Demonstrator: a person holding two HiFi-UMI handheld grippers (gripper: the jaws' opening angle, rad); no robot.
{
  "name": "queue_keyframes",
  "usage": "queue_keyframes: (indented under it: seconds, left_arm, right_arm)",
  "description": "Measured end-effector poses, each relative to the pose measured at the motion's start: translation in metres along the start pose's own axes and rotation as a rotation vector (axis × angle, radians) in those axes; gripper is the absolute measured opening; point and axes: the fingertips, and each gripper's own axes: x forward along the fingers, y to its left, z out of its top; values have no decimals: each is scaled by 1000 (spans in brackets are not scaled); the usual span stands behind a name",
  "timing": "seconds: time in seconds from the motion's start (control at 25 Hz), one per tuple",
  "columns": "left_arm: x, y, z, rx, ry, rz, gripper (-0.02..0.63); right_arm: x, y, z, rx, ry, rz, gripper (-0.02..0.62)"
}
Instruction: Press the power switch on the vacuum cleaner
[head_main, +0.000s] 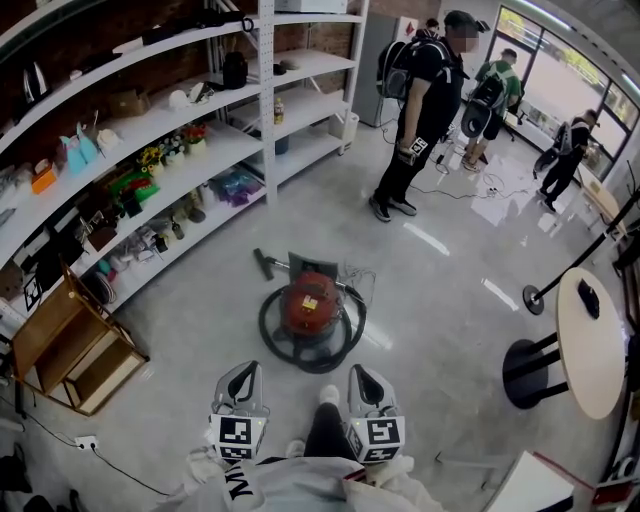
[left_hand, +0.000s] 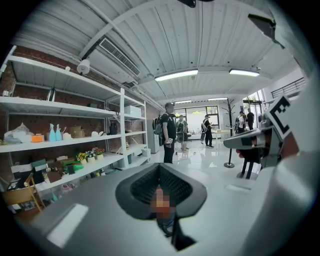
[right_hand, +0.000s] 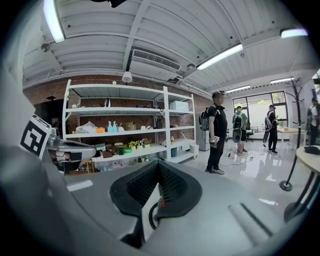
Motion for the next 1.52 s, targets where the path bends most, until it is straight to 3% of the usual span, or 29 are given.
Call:
queue_keyframes:
  seconds: [0.48,1.12,1.52]
  left_arm:
    - [44,12,4,8,25,29,0]
    - [156,6,33,-37,62,71,0]
    - [201,13,48,23,89,123,0]
  right_arm:
    - [50,-24,7,12,7,32,-2]
    - [144,-97,24,40,47,98,-2]
    - [192,-127,38,61,33,156,-2]
